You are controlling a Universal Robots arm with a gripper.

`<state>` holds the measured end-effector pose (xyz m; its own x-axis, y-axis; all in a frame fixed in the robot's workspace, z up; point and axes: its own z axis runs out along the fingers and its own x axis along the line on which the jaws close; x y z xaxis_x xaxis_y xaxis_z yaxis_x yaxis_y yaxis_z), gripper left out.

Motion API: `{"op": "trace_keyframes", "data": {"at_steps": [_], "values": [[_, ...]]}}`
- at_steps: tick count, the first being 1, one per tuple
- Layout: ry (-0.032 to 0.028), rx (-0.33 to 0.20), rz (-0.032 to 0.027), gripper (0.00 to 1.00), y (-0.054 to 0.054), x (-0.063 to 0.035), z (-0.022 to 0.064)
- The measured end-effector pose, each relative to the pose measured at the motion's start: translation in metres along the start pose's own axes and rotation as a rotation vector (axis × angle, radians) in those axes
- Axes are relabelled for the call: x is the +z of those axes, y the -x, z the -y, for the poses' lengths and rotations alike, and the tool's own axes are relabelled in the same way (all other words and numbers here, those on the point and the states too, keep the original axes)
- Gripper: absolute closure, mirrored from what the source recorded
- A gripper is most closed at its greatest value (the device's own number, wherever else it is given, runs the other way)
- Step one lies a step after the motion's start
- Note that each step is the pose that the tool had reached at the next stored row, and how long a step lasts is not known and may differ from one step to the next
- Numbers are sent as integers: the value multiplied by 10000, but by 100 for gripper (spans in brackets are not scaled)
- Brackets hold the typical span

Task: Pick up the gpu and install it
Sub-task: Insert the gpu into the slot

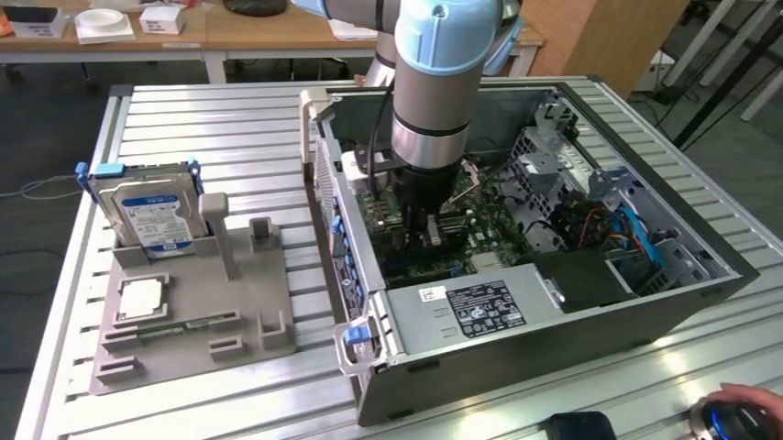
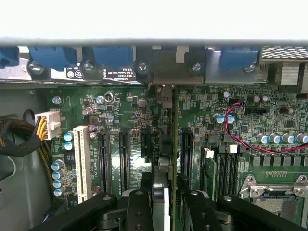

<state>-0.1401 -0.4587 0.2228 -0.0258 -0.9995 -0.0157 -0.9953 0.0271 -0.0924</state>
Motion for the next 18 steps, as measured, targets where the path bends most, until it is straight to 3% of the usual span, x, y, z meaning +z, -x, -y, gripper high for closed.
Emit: {"op": "trace_keyframes", "data": {"at_steps": [1, 2, 7, 14, 18], "values": [[-14, 2, 28, 69, 3, 11, 0], [-9, 1, 16, 69, 2, 8, 0], [-1, 0, 2, 51, 0, 1, 0], [-1, 0, 2, 50, 0, 1, 0], [0, 0, 1, 32, 0, 0, 0]]}}
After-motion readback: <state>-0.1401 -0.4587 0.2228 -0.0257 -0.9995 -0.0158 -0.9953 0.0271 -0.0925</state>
